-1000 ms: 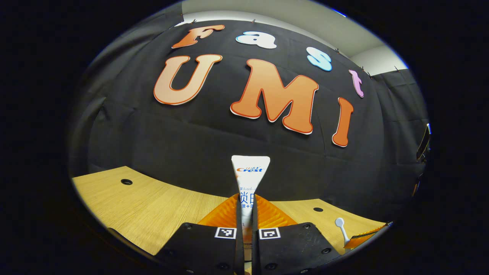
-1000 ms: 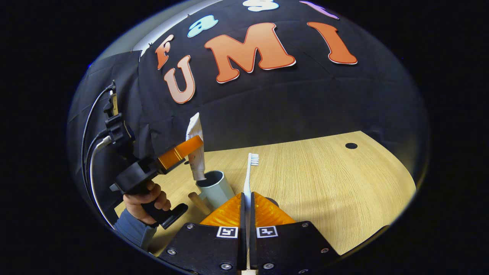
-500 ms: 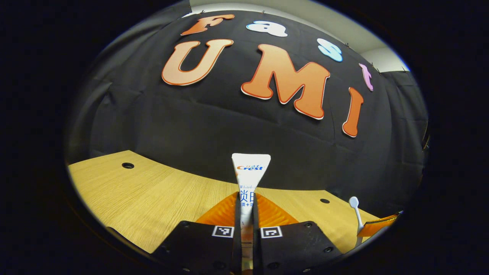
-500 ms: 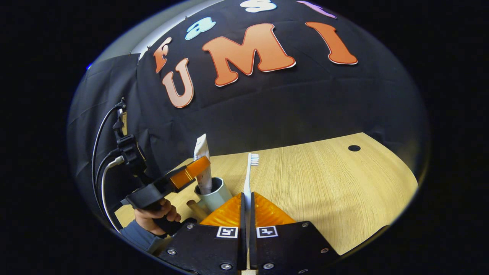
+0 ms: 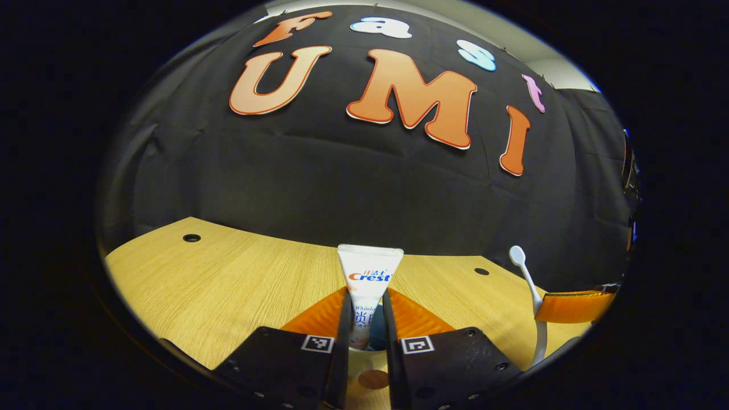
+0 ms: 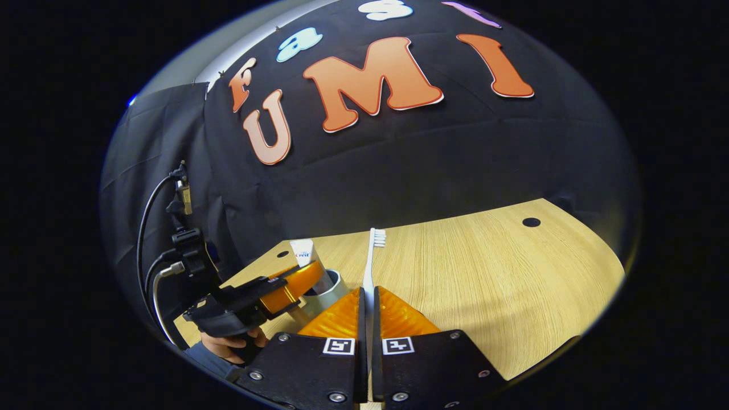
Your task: Put the toothbrush and toothpaste on the desktop into the cup, then pick up the cup and place it on the coaster on the desktop.
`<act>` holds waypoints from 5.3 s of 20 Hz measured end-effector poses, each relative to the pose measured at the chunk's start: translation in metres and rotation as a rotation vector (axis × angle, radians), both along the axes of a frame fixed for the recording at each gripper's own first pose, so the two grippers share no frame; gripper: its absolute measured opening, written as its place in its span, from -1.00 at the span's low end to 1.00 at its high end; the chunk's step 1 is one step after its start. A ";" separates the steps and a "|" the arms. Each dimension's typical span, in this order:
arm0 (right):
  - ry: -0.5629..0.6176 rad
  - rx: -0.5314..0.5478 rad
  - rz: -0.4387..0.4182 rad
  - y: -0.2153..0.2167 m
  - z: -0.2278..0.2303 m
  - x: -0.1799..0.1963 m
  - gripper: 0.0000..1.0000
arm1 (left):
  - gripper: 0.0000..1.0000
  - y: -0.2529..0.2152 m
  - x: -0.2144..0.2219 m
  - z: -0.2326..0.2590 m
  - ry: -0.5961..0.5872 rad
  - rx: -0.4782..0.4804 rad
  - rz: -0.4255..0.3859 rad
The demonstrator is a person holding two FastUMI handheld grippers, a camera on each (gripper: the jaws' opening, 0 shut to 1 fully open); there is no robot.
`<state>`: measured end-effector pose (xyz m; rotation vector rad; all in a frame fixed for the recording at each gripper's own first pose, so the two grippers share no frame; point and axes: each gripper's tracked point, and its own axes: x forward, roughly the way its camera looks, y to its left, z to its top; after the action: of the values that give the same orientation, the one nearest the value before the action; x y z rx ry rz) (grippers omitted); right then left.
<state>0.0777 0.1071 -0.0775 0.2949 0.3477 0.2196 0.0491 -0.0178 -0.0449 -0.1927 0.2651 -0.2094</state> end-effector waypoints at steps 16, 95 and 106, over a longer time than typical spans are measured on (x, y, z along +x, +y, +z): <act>-0.318 0.095 0.014 0.041 0.077 0.047 -0.94 | 0.92 0.064 -0.063 0.048 -0.109 0.010 0.113; -0.457 -0.181 0.062 -0.063 0.081 -0.074 0.89 | -0.53 -0.006 -0.054 -0.080 0.709 0.210 -0.002; -0.451 -0.172 0.027 -0.079 0.079 -0.077 0.89 | -0.65 -0.018 -0.042 -0.065 0.597 0.240 -0.053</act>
<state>0.0010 0.0277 0.0014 0.0655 -0.0760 0.2736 0.0068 -0.0359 -0.1095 -0.0041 0.8846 -0.1670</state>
